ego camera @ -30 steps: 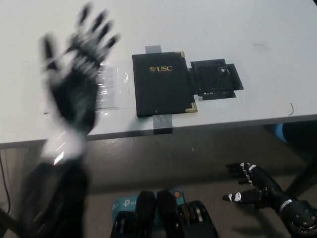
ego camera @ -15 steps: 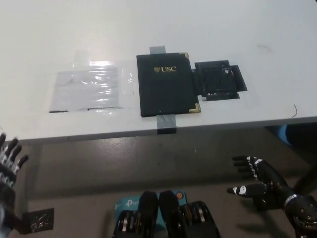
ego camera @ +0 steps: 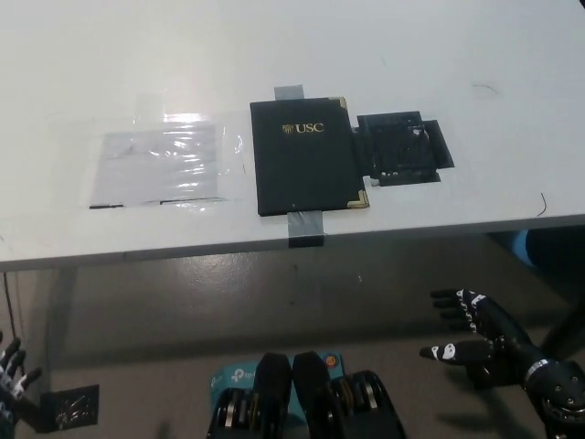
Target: The robot uses its left hand to push the cover of the diary kept in the middle of the desk towards the right to close it
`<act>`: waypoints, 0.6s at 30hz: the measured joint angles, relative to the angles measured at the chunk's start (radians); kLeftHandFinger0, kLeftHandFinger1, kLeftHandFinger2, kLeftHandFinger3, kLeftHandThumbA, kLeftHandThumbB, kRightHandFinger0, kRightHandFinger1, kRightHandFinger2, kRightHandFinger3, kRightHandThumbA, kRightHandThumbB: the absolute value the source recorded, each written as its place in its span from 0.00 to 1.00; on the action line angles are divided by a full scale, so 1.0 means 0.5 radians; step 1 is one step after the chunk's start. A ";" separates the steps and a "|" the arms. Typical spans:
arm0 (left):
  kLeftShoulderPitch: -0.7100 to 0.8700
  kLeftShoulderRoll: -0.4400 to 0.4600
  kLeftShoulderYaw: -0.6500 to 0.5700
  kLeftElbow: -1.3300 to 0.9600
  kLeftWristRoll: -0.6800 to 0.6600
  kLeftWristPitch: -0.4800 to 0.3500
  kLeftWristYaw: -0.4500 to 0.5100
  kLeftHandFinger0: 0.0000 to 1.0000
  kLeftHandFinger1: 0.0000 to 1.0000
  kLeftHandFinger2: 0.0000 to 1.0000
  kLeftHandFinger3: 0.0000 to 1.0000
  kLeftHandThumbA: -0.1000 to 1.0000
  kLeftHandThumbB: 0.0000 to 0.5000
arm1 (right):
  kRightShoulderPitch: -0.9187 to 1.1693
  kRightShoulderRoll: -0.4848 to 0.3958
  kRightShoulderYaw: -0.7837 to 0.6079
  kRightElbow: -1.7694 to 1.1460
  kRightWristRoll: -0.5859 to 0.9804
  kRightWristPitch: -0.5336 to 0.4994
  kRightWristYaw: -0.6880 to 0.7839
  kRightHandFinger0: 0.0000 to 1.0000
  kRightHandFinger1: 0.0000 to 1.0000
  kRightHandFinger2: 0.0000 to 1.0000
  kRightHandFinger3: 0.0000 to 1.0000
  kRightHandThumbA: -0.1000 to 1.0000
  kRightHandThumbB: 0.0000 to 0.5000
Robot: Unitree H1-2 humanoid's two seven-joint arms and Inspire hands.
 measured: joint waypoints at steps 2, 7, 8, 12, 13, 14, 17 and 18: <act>-0.005 0.019 0.003 0.085 0.032 -0.052 0.001 0.92 0.98 0.99 1.00 1.00 0.81 | 0.000 0.006 -0.003 0.002 0.001 -0.001 0.000 0.79 0.83 0.82 0.80 1.00 0.94; -0.034 0.052 0.001 0.274 0.130 -0.160 0.007 0.88 0.93 0.95 1.00 1.00 0.74 | 0.000 0.027 -0.011 0.023 0.001 -0.006 -0.002 0.79 0.82 0.81 0.80 1.00 0.96; -0.043 0.061 -0.001 0.331 0.156 -0.190 0.008 0.87 0.92 0.95 1.00 1.00 0.78 | 0.000 0.031 -0.013 0.029 0.002 -0.007 -0.002 0.78 0.82 0.80 0.80 1.00 0.95; -0.061 0.085 -0.007 0.485 0.251 -0.254 0.012 0.80 0.85 0.88 0.96 1.00 0.91 | 0.000 0.032 -0.019 0.037 0.001 -0.010 -0.005 0.78 0.82 0.80 0.80 1.00 0.94; -0.063 0.089 -0.008 0.494 0.270 -0.261 0.013 0.79 0.84 0.87 0.95 1.00 0.92 | 0.000 0.033 -0.020 0.037 0.001 -0.010 -0.006 0.78 0.82 0.81 0.80 1.00 0.95; -0.065 0.094 -0.010 0.496 0.300 -0.270 0.018 0.77 0.83 0.87 0.94 1.00 0.94 | 0.000 0.034 -0.021 0.038 0.001 -0.012 -0.006 0.78 0.81 0.80 0.80 1.00 0.92; -0.075 0.106 -0.009 0.495 0.339 -0.279 0.021 0.78 0.82 0.85 0.91 1.00 1.00 | 0.000 0.043 -0.023 0.042 0.001 -0.016 -0.007 0.79 0.82 0.80 0.80 1.00 0.92; -0.082 0.107 0.000 0.485 0.336 -0.268 0.020 0.80 0.83 0.85 0.91 1.00 1.00 | 0.000 0.049 -0.028 0.042 0.001 -0.019 -0.009 0.80 0.83 0.81 0.81 1.00 0.92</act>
